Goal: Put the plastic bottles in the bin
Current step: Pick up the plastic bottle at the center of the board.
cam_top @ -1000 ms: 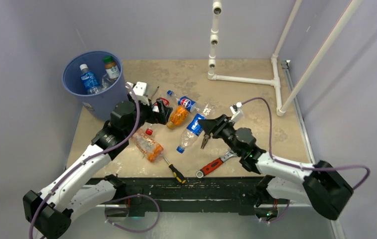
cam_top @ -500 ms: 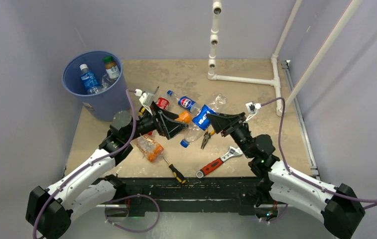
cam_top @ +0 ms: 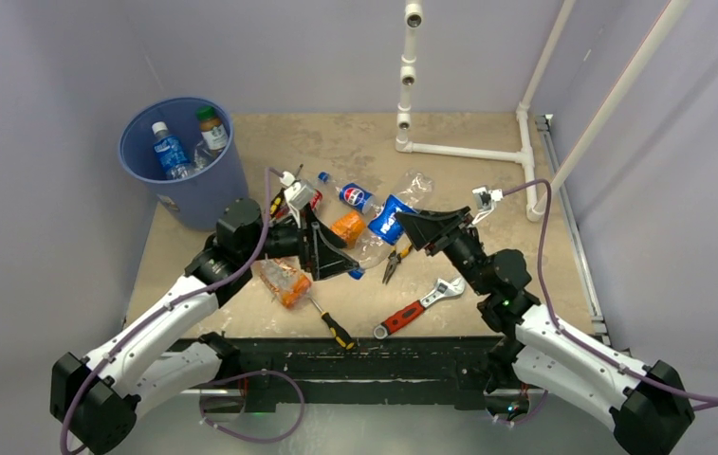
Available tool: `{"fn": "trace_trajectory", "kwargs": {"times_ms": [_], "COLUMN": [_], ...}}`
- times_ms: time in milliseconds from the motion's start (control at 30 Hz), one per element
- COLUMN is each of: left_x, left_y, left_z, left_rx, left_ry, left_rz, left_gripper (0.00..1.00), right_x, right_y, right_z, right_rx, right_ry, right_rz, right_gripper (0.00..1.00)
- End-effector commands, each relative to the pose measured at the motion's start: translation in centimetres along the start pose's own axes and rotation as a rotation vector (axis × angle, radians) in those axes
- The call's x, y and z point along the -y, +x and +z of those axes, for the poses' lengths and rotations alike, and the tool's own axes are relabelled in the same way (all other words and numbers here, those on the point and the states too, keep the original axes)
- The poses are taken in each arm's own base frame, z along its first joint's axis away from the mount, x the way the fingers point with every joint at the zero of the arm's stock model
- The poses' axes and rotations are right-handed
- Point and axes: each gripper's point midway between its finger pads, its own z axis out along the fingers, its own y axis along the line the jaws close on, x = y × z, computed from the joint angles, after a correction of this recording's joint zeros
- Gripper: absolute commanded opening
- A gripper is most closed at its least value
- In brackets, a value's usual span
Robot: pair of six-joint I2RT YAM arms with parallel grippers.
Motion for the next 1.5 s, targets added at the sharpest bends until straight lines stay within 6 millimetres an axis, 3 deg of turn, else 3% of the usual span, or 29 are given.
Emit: {"fn": "trace_trajectory", "kwargs": {"times_ms": [0,100,267,567,800,900,1000,1100,1267,1467], "left_x": [0.3,0.5,1.5,1.1,0.8,0.8,0.4,-0.2,-1.6,-6.4], "left_y": [0.8,2.0,2.5,1.5,1.1,0.6,0.1,-0.8,-3.9,-9.1], "left_z": [0.3,1.0,2.1,2.9,3.0,2.9,2.6,2.1,0.8,-3.9], "left_rx": [-0.074,-0.121,-0.137,-0.102,-0.087,-0.08,-0.093,-0.104,-0.085,-0.066], "left_ry": [0.011,0.016,0.035,0.02,-0.001,-0.017,-0.057,-0.12,-0.273,-0.666], "left_rz": [0.034,0.021,0.046,0.055,0.066,0.092,0.131,0.184,0.354,0.719], "left_gripper": [0.87,0.88,0.85,0.58,0.31,0.18,0.01,0.0,0.0,0.0], "right_x": [-3.0,-3.3,-3.6,-3.5,-3.4,-3.8,-4.3,-3.9,-3.9,-6.6], "right_y": [-2.6,-2.9,-3.1,-3.1,-3.0,-2.7,-2.4,-2.7,-5.1,-9.6], "right_z": [0.4,0.3,0.1,-0.1,-0.5,-0.7,-0.7,-1.0,-2.8,-4.8], "right_rx": [0.052,0.061,0.084,0.09,0.084,0.051,-0.003,-0.042,-0.036,0.031], "right_ry": [-0.083,-0.091,-0.117,-0.123,-0.114,-0.13,-0.129,-0.065,0.021,0.034], "right_rz": [-0.009,0.004,0.043,0.04,0.02,-0.005,-0.056,-0.121,-0.26,-0.376], "right_gripper": [0.39,0.39,0.38,0.38,0.38,0.5,0.79,0.93,0.99,0.99]}}
